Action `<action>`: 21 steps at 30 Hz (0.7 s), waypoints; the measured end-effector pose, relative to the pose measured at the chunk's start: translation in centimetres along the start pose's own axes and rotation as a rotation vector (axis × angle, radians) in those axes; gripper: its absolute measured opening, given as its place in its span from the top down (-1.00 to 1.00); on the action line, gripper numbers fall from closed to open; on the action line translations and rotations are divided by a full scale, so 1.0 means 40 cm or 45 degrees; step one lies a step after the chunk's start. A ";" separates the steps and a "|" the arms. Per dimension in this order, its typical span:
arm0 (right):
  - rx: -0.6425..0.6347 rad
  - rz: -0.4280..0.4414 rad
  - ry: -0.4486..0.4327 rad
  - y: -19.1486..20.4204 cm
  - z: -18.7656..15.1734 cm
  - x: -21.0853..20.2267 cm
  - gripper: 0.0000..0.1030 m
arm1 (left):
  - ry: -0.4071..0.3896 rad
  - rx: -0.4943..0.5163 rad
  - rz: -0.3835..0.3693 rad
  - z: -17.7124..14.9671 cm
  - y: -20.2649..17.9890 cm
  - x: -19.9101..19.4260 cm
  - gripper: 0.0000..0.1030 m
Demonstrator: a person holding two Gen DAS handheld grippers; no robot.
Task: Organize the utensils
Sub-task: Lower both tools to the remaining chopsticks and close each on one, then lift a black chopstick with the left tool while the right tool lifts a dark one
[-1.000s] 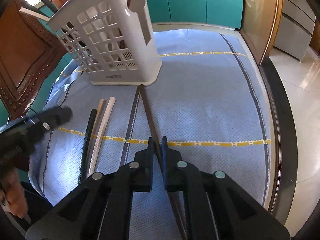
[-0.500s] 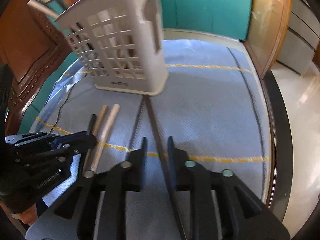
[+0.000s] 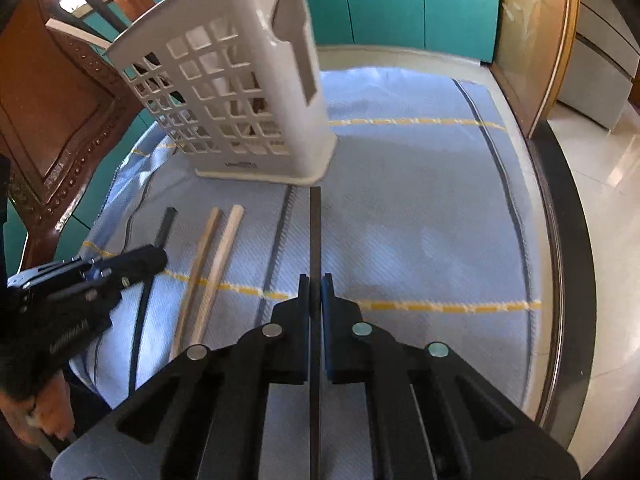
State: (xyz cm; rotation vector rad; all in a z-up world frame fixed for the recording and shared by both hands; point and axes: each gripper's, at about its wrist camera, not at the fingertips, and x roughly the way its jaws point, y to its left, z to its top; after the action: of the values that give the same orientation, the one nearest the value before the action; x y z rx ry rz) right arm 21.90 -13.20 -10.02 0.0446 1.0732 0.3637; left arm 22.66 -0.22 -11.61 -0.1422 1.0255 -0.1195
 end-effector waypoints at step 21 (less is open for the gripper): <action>-0.067 0.001 -0.156 0.015 0.008 -0.074 0.88 | -0.118 0.060 0.172 0.045 -0.035 -0.031 0.86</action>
State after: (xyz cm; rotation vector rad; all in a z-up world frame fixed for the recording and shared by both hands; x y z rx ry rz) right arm 20.75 -13.52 -7.22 0.0199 0.9420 0.3849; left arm 23.52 -1.29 -9.42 -0.0351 0.9362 -0.0139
